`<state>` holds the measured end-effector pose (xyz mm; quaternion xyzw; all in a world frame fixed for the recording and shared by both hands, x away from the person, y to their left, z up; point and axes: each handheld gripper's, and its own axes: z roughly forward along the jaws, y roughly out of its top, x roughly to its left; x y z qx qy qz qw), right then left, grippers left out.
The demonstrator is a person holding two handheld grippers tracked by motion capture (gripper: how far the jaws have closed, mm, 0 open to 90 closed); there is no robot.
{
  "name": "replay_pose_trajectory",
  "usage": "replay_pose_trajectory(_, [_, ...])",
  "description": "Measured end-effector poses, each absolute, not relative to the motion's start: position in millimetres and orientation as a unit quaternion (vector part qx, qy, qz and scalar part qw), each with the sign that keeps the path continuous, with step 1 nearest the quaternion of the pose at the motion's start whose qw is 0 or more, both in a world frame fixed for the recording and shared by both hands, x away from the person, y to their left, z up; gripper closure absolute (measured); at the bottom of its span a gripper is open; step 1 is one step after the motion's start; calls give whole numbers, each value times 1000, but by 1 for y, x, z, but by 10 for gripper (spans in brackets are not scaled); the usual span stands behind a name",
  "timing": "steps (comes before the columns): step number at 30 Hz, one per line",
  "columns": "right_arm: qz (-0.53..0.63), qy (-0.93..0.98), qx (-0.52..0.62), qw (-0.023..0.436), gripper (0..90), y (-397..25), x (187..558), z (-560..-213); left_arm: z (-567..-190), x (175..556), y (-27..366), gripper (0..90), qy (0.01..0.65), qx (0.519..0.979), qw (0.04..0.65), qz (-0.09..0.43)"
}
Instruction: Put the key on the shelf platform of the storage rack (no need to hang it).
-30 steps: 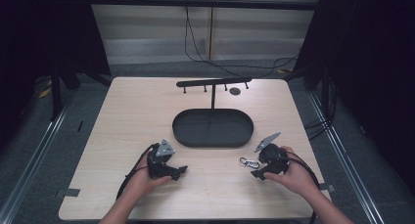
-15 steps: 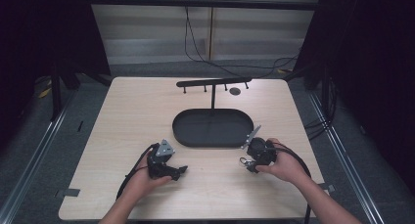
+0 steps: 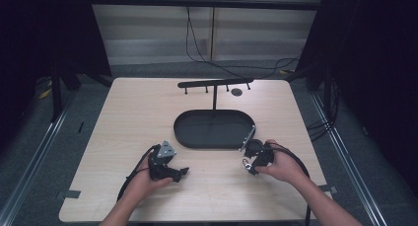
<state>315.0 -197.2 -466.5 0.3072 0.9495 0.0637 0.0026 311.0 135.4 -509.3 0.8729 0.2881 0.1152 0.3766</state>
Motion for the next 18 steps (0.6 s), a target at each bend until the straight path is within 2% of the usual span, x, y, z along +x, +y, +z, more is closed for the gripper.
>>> replay_pose_trajectory(18, [88, 938, 335, -14, 690, -203, 322, -427, -509, 311, 135, 151, 288, 873, 376, 114])
